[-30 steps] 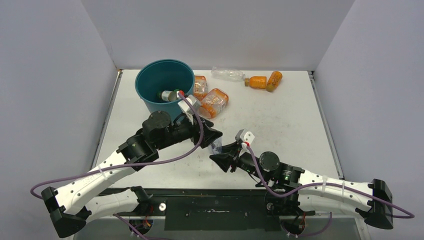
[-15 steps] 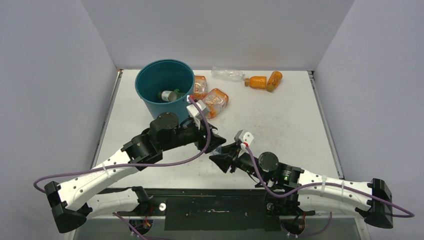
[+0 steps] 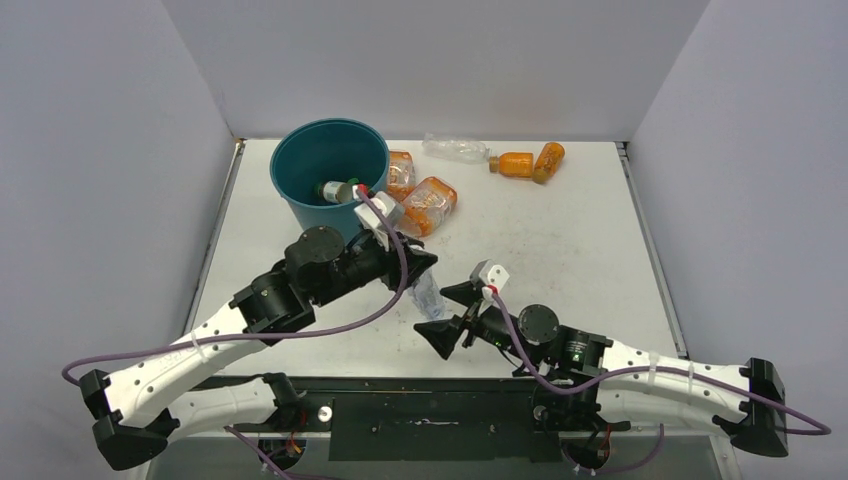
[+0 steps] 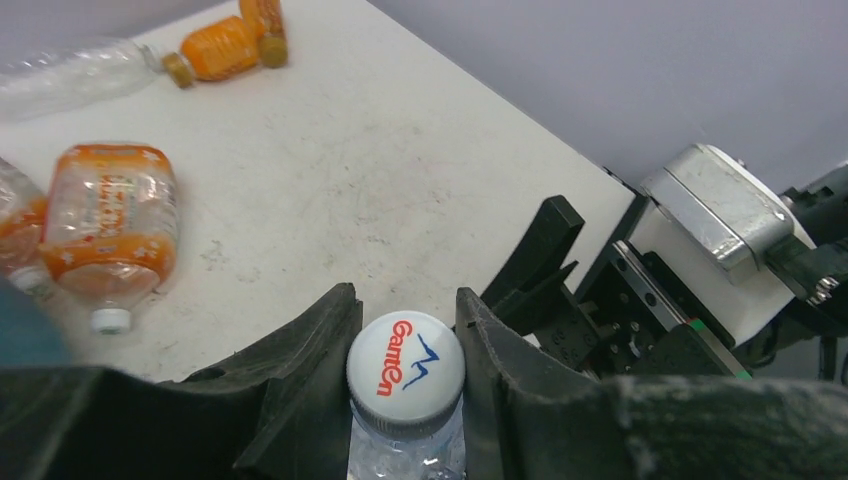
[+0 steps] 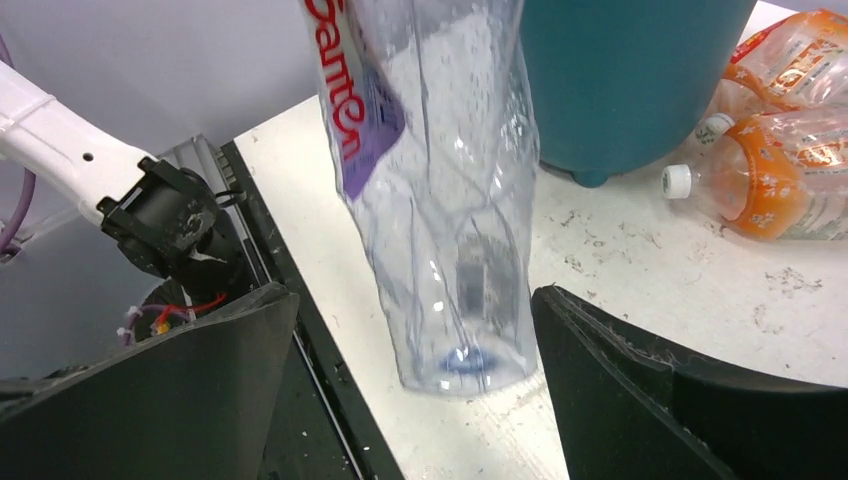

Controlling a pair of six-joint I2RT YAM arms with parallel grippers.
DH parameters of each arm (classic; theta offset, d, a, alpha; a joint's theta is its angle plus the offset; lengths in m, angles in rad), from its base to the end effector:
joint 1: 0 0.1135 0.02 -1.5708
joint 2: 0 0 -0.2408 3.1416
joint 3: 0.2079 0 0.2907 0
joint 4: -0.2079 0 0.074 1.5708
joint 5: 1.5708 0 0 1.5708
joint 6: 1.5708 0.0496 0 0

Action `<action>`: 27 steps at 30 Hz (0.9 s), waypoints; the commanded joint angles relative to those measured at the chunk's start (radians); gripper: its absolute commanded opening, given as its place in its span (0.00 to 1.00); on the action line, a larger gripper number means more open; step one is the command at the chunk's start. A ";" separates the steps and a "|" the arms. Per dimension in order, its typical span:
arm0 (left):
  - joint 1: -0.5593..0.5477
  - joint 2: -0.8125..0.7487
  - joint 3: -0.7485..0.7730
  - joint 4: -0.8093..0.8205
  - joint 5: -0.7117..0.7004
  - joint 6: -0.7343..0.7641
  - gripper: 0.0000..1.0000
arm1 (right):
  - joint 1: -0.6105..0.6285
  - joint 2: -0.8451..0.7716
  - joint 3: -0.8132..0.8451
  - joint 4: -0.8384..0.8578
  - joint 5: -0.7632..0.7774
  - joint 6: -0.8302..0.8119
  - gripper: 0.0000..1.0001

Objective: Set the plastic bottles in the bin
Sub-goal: Place the plastic bottle in the trash bin.

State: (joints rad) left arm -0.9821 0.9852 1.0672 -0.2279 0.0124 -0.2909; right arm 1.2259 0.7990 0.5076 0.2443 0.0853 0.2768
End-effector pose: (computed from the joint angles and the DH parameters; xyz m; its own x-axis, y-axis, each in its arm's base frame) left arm 0.1593 -0.2397 0.3793 -0.3178 -0.0405 -0.9473 0.7800 0.5568 -0.2855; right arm 0.0936 0.2480 0.2560 -0.2637 0.0713 -0.9620 -0.8700 0.4132 0.2691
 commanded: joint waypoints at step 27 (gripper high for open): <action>0.734 0.346 0.231 0.515 -0.347 0.086 0.00 | 0.006 -0.173 0.080 -0.130 0.172 -0.033 0.90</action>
State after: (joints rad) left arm -0.2535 1.3239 1.2957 0.1837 -0.3588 -0.1680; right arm 1.2259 0.6338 0.6037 0.0875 0.2100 0.2649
